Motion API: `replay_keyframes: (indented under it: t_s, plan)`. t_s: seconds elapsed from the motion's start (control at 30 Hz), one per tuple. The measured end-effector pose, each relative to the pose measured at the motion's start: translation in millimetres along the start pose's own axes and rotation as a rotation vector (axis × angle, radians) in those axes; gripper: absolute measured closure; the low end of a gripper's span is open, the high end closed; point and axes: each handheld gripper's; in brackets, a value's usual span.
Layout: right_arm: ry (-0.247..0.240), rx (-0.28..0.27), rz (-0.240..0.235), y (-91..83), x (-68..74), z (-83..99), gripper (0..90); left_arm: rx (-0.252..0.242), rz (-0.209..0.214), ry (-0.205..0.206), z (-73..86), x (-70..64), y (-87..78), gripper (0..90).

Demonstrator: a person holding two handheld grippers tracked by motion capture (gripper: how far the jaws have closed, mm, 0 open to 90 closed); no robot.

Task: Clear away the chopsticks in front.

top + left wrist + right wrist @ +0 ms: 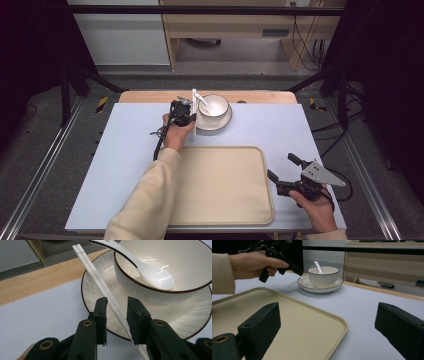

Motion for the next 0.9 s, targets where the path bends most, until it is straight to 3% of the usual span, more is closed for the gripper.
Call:
replay_keyframes:
  t_s: [0.43,0.9]
  plan:
    - [0.0,0.008,-0.005,0.4,0.5,0.5,6.8,0.02,-0.006,-0.002,5.5,0.7,12.2,77.2]
    - [-0.003,0.011,-0.007,1.0,-0.2,1.0,7.1,-0.003,-0.051,-0.065,6.3,-2.6,18.4,81.1]
Point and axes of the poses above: each handheld gripper's, and its own axes: y roughly forward along the jaws, z roughly out of its underside, x roughly to its left, and after that the axes turned 6 degrees about z, right-handed
